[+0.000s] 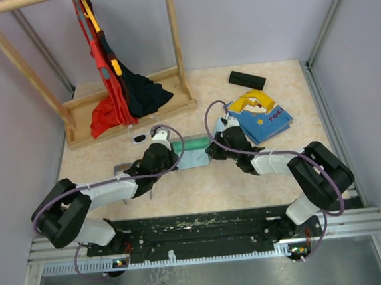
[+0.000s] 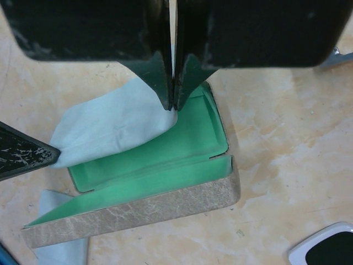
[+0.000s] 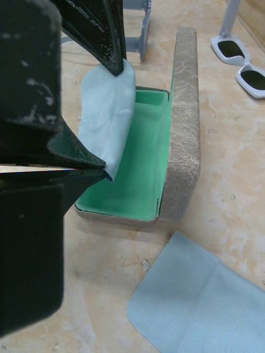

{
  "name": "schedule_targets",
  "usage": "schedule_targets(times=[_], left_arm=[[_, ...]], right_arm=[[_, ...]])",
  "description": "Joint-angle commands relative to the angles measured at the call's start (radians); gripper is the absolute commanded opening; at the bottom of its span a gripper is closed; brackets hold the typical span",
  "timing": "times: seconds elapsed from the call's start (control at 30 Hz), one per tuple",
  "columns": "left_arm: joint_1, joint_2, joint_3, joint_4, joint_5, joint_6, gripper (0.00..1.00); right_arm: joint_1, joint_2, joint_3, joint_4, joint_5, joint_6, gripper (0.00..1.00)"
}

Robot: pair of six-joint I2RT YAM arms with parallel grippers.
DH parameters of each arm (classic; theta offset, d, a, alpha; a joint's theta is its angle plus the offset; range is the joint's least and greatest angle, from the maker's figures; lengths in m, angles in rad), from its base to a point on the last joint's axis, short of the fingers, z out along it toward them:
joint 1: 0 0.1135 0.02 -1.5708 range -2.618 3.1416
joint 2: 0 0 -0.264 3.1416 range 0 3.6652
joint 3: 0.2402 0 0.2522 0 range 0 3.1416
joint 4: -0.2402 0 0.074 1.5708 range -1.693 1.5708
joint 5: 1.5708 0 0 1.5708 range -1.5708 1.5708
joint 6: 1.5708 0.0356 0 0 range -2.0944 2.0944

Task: Organize the sunglasses
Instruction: Place the glasses cleaning cloth in the sunglasses case.

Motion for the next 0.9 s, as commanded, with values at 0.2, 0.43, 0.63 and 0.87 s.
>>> schedule_targets(times=[0.2, 0.43, 0.63, 0.87], left_arm=[[0.045, 0.063, 0.043, 0.083, 0.031, 0.05, 0.03], [0.063, 0.099, 0.054, 0.104, 0.049, 0.059, 0.03], [0.074, 0.122, 0.055, 0.124, 0.057, 0.059, 0.02], [0.088, 0.146, 0.072, 0.134, 0.068, 0.068, 0.02]], right_arm=[[-0.028, 0.065, 0.09, 0.092, -0.019, -0.015, 0.0], [-0.038, 0.095, 0.114, 0.089, -0.017, -0.026, 0.0], [-0.043, 0.114, 0.12, 0.095, -0.019, -0.026, 0.0], [-0.048, 0.125, 0.135, 0.096, -0.023, -0.03, 0.0]])
